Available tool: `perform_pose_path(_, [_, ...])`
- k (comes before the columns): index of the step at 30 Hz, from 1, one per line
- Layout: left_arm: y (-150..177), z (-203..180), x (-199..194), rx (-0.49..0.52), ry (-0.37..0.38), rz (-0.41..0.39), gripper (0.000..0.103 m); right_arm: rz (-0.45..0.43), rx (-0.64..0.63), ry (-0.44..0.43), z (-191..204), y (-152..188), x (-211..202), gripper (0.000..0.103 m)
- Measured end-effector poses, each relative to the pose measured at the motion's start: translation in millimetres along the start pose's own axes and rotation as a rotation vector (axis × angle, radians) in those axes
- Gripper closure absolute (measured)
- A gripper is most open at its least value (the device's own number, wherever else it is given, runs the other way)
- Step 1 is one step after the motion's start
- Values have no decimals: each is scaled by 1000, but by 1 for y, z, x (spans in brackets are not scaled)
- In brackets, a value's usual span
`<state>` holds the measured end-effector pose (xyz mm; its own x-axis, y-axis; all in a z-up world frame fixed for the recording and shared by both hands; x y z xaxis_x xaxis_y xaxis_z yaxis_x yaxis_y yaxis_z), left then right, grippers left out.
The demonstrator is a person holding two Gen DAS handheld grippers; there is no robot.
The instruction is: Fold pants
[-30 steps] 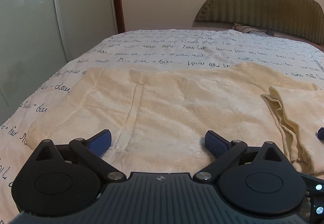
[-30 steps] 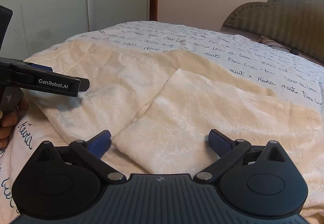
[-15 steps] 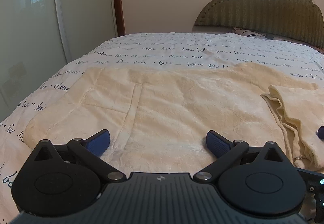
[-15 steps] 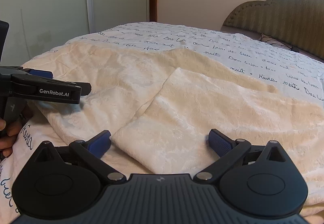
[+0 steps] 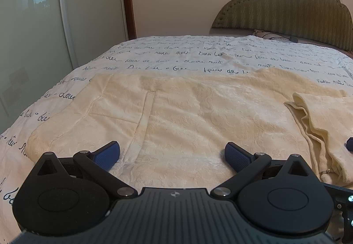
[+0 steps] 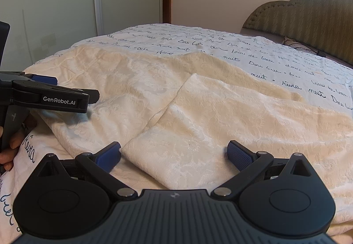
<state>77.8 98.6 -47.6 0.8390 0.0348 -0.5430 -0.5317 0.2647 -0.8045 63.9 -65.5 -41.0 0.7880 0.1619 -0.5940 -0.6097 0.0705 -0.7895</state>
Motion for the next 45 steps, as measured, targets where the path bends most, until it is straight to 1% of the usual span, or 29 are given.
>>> perform_pose_path(16, [-1,-1,0,1,0,1,0,-2,-3,5,1,1,0,0])
perform_pose_path(19, [-1,0,-2,5,2,-1,0,-2,-15,17,5,-1,0,0])
perform_pose_path(21, [-4,5,-11,11,-21,-20,2,-13,-32,33,11,-4,-3,0])
perform_pose_path(23, [-5,17,-23,-7,-67,-62,1,-46,-71,15,24,-10,-10,0])
perform_pose_path(26, [-8,44,-36,-31,-147,-79,1,-104,-153,-64,52,-20,-20,0])
perform_pose_path(29, [-8,81,-42,-89,-202,-40,1,-130,-280,-120,88,-24,-19,0])
perform_pose_path(31, [-5,106,-43,-155,-203,-1,3,-152,-368,-126,112,-23,-14,0])
perform_pose_path(33, [0,129,-43,-230,-175,38,4,-161,-440,-128,134,-21,-8,0])
perform_pose_path(35, [7,152,-42,-325,-117,75,7,-156,-495,-149,151,-19,-2,0])
perform_pose_path(38, [18,173,-38,-460,25,106,8,-128,-557,-161,171,-14,9,1])
perform_pose_path(39, [21,178,-35,-505,80,112,8,-121,-576,-148,176,-12,14,1])
perform_pose_path(40, [23,181,-33,-543,132,119,8,-115,-607,-116,182,-10,21,1])
perform_pose_path(41, [27,183,-29,-589,197,127,8,-122,-641,-79,186,-7,25,1])
perform_pose_path(43, [32,186,-21,-664,301,143,7,-157,-713,14,194,1,33,1])
perform_pose_path(45, [34,187,-13,-716,363,159,6,-170,-728,47,198,1,38,1])
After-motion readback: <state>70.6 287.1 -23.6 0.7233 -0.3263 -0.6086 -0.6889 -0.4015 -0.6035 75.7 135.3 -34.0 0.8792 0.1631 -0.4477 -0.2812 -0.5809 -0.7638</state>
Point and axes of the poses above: each gripper's, at about its wrist camera, not at the fingertips, and x roughly the way its jaws point, z to its left, y to its underside, the point moved 1 cm from there along x, roughly the way its jaws point, and after that the axes turned 10 degrees about x, right-handed, at the moved point
